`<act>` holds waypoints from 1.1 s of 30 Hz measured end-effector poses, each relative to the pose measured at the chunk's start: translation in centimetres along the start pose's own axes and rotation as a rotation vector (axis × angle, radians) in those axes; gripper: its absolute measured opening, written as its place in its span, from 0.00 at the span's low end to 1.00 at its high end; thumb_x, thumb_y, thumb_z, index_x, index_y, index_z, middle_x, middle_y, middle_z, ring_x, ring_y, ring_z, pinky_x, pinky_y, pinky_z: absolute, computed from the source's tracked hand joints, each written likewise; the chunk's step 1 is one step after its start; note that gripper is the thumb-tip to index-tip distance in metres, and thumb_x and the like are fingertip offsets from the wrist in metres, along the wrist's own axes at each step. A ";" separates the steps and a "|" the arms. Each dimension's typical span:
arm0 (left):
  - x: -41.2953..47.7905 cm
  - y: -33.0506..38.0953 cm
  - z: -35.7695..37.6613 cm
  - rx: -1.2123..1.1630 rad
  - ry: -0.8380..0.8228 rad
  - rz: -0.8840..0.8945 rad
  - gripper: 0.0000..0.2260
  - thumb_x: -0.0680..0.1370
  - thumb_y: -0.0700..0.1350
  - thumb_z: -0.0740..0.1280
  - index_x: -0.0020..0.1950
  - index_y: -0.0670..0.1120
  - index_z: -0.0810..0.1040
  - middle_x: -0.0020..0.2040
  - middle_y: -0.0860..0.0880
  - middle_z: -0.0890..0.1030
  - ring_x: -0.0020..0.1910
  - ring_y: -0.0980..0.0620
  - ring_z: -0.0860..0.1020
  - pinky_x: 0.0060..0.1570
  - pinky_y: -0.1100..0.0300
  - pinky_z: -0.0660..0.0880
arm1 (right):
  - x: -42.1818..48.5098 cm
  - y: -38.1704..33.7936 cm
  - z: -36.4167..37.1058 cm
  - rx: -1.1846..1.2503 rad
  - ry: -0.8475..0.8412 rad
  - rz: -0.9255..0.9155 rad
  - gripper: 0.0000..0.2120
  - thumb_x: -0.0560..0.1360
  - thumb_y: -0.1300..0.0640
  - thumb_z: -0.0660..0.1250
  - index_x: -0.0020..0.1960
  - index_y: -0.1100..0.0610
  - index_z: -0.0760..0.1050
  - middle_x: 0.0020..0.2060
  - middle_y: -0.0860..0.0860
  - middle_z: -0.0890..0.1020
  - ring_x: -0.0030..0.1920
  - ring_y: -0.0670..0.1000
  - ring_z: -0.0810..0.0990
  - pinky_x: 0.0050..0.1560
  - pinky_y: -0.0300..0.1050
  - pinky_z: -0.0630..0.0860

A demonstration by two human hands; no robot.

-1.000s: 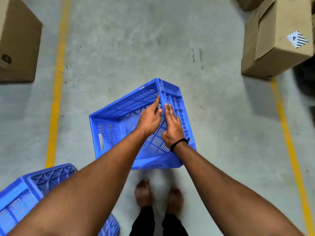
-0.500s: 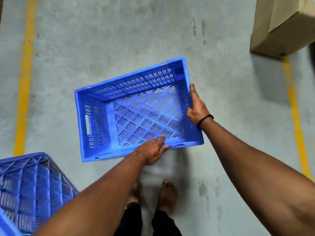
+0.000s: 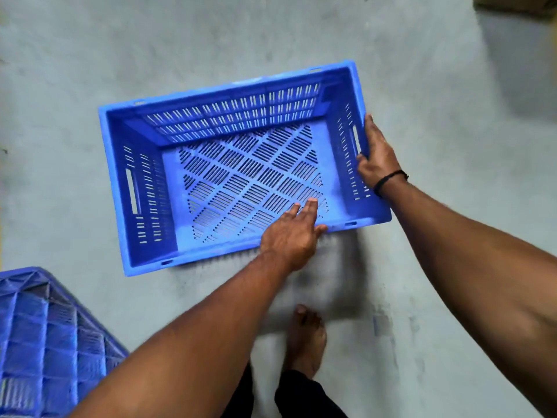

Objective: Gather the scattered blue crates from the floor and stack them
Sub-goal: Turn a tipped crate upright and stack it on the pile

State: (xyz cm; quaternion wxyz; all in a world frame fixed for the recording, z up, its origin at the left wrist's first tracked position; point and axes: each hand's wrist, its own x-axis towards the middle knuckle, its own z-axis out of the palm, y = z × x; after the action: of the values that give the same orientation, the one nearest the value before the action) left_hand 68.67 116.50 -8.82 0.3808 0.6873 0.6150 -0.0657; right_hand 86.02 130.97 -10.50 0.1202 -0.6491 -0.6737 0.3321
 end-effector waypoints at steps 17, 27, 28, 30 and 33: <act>-7.7 -11.6 -1.4 0.275 0.083 -0.278 0.40 0.71 0.62 0.28 0.78 0.44 0.48 0.79 0.50 0.53 0.78 0.51 0.47 0.75 0.50 0.41 | -8.1 -3.8 5.6 -0.636 -0.244 -0.006 0.37 0.70 0.29 0.32 0.76 0.41 0.45 0.77 0.46 0.47 0.77 0.53 0.47 0.73 0.61 0.44; -5.7 -14.0 -3.7 0.073 0.124 -0.190 0.30 0.80 0.59 0.43 0.78 0.44 0.49 0.78 0.48 0.54 0.77 0.51 0.51 0.75 0.54 0.48 | -9.9 -3.1 5.8 -0.681 -0.268 0.092 0.36 0.71 0.31 0.38 0.76 0.42 0.39 0.77 0.48 0.43 0.77 0.55 0.43 0.74 0.60 0.42; -5.7 -14.3 -4.3 0.058 0.127 -0.176 0.29 0.81 0.58 0.46 0.78 0.44 0.49 0.78 0.48 0.54 0.77 0.50 0.51 0.75 0.54 0.48 | -9.7 -3.2 5.5 -0.697 -0.250 0.074 0.36 0.71 0.30 0.39 0.76 0.42 0.40 0.77 0.48 0.44 0.77 0.55 0.43 0.74 0.61 0.42; -5.6 -15.5 -5.4 0.094 0.173 -0.149 0.30 0.79 0.60 0.46 0.78 0.45 0.51 0.78 0.49 0.56 0.78 0.49 0.50 0.75 0.52 0.48 | -8.7 -3.3 4.4 -0.721 -0.153 0.040 0.36 0.71 0.30 0.40 0.76 0.43 0.43 0.78 0.50 0.47 0.77 0.57 0.46 0.73 0.63 0.44; -5.1 -18.9 -7.6 0.199 0.327 -0.174 0.32 0.77 0.60 0.46 0.77 0.44 0.55 0.77 0.47 0.58 0.77 0.45 0.51 0.74 0.50 0.44 | -5.8 -2.8 1.5 -0.633 0.041 0.043 0.37 0.72 0.34 0.54 0.77 0.46 0.49 0.77 0.54 0.50 0.75 0.63 0.51 0.71 0.65 0.50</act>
State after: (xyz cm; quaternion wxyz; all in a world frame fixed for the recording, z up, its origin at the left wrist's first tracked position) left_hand 47.68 116.16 -9.07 0.1988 0.6673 0.7162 -0.0462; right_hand 83.66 125.18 -8.42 -0.0814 -0.6749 -0.7272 0.0954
